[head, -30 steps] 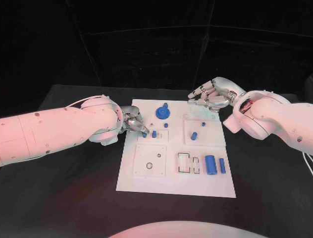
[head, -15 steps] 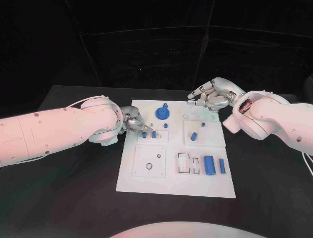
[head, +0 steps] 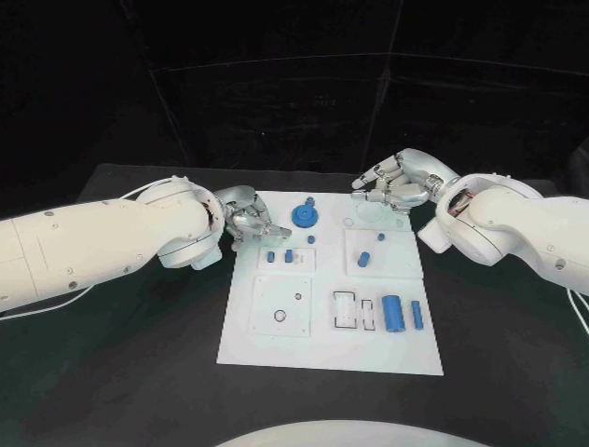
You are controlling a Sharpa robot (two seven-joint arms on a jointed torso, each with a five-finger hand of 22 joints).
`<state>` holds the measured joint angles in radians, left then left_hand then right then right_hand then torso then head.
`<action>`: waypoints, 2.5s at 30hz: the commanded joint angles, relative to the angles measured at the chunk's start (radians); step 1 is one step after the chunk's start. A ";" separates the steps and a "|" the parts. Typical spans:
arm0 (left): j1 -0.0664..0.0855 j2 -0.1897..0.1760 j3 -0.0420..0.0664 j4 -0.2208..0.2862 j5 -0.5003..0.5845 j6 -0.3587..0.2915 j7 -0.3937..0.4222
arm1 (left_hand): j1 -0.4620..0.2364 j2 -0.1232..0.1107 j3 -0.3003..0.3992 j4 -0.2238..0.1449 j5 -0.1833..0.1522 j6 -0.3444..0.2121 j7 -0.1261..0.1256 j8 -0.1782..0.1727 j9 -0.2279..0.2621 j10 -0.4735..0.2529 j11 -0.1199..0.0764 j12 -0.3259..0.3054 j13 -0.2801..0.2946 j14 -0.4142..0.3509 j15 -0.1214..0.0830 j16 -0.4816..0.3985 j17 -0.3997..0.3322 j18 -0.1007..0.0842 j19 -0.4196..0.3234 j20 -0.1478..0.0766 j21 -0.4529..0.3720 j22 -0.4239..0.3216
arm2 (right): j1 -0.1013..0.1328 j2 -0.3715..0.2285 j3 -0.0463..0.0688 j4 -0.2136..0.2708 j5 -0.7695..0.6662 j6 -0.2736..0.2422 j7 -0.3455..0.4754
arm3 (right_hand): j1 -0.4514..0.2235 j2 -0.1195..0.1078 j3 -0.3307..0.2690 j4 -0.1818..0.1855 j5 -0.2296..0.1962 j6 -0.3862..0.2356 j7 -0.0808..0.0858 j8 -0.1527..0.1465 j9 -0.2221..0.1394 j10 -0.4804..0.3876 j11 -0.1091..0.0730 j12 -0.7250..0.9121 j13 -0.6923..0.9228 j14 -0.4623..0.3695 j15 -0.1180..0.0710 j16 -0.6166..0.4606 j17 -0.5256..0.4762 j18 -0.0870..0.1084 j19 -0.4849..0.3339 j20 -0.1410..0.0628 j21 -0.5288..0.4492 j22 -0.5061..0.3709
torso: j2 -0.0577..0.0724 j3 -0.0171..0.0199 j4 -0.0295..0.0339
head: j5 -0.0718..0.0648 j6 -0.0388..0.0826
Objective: Assemble the parts on the task board
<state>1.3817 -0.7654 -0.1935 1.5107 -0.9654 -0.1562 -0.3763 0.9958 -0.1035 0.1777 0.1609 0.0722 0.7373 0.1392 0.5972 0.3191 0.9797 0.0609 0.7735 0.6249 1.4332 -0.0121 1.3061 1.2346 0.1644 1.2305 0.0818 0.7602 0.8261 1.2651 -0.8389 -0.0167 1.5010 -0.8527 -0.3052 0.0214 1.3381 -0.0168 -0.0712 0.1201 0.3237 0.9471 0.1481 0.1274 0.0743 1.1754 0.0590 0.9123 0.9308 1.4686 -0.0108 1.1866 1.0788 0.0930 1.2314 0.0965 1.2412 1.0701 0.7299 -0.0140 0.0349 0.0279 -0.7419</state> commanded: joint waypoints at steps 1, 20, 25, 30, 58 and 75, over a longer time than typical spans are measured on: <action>0.003 0.012 0.001 -0.001 0.047 -0.087 0.180 | 0.094 0.026 0.015 -0.031 0.010 -0.004 0.009 0.005 -0.007 -0.055 0.012 -0.025 -0.025 -0.091 0.011 -0.152 -0.153 0.014 -0.062 0.016 -0.108 -0.083 | 0.002 0.000 0.001 0.001 -0.001 0.002 0.007 | -0.003 0.007 -0.005 -0.001 0.005 -0.008 0.000 0.004 -0.001 -0.006 0.001 -0.002 -0.001 0.001 -0.004 -0.005 -0.001 0.020 -0.004 0.000 -0.006 -0.001 | 0.001 0.0000 -0.0004 | -0.006 0.004; -0.015 0.174 -0.024 -0.137 -0.334 -0.093 0.425 | 0.339 -0.026 0.131 -0.200 -0.009 0.071 0.020 -0.200 -0.205 -0.143 0.040 -0.280 -0.353 -0.109 0.029 -0.233 -0.318 0.019 0.006 0.035 -0.200 -0.179 | 0.002 0.005 0.001 -0.001 -0.001 0.001 0.009 | -0.003 0.007 -0.005 0.000 0.006 -0.008 0.000 0.004 -0.001 -0.005 0.001 0.000 0.001 0.001 -0.004 -0.004 0.002 0.020 -0.003 0.000 -0.006 0.000 | 0.001 0.0000 -0.0011 | -0.023 0.020; -0.021 0.203 -0.037 -0.165 -0.389 -0.062 0.386 | 0.338 -0.019 0.119 -0.199 -0.009 0.115 0.012 -0.235 -0.233 -0.120 0.032 -0.289 -0.399 -0.006 0.020 -0.043 -0.131 0.003 0.099 0.024 -0.069 -0.077 | 0.002 0.006 0.001 -0.001 -0.001 0.000 0.010 | -0.003 0.007 -0.005 0.000 0.006 -0.008 0.000 0.004 -0.001 -0.005 0.001 0.000 0.001 0.001 -0.004 -0.004 0.002 0.020 -0.003 0.000 -0.006 0.000 | 0.001 -0.0005 -0.0008 | -0.026 0.021; -0.030 0.228 -0.041 -0.194 -0.417 -0.040 0.354 | 0.340 -0.013 0.117 -0.199 -0.009 0.147 0.008 -0.257 -0.248 -0.100 0.030 -0.298 -0.432 0.028 0.016 0.031 -0.054 -0.019 0.150 0.020 0.065 0.044 | 0.002 0.007 0.001 -0.002 -0.001 -0.002 0.010 | -0.003 0.007 -0.005 0.000 0.006 -0.008 0.000 0.004 -0.001 -0.005 0.001 0.000 0.001 0.001 -0.004 -0.004 0.002 0.020 -0.003 0.000 -0.006 0.000 | 0.001 -0.0004 -0.0021 | -0.027 0.019; -0.035 0.286 -0.041 -0.265 -0.449 0.031 0.301 | 0.355 0.013 0.191 -0.210 -0.007 0.206 0.000 -0.294 -0.252 -0.059 0.026 -0.332 -0.497 0.044 0.013 0.065 -0.039 -0.036 0.179 0.016 0.181 0.155 | 0.002 0.010 0.001 -0.001 -0.001 -0.009 0.012 | -0.001 0.009 -0.005 0.000 0.008 -0.009 0.000 0.004 -0.001 -0.006 0.001 -0.001 -0.002 0.002 -0.004 -0.004 0.001 0.020 -0.003 0.000 -0.007 -0.002 | 0.000 0.0001 -0.0007 | -0.027 0.016; -0.037 0.295 -0.041 -0.274 -0.450 0.058 0.282 | 0.361 0.036 0.241 -0.216 -0.017 0.251 -0.010 -0.300 -0.248 0.015 0.010 -0.329 -0.514 0.049 0.001 0.077 -0.033 -0.048 0.195 0.009 0.257 0.230 | 0.002 0.011 0.001 -0.001 -0.001 -0.008 0.013 | 0.001 0.010 -0.005 -0.001 0.010 -0.009 0.000 0.004 -0.001 -0.006 0.001 0.000 -0.002 0.002 -0.004 -0.004 0.002 0.020 -0.003 0.000 -0.007 -0.001 | 0.000 -0.0004 -0.0003 | -0.029 0.010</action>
<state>1.3481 -0.4708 -0.2323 1.2387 -1.4085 -0.1272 -0.0813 1.3566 -0.0745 0.4147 -0.0556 0.0595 0.9837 0.1299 0.3019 0.0695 0.9875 0.0731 0.4429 0.1119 1.4654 -0.0070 1.3786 1.2014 0.1244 1.4215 0.0899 1.0117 1.0504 1.2650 -0.8284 -0.0167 1.4988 -0.8527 -0.3075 0.0246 1.3381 -0.0168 -0.0710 0.1198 0.3279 0.9471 0.1481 0.1274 0.0743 1.1754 0.0590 0.9123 0.9304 1.4686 -0.0108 1.1866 1.0790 0.0930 1.2315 0.0965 1.2376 1.0696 0.7301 -0.0140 0.0344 -0.0001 -0.7307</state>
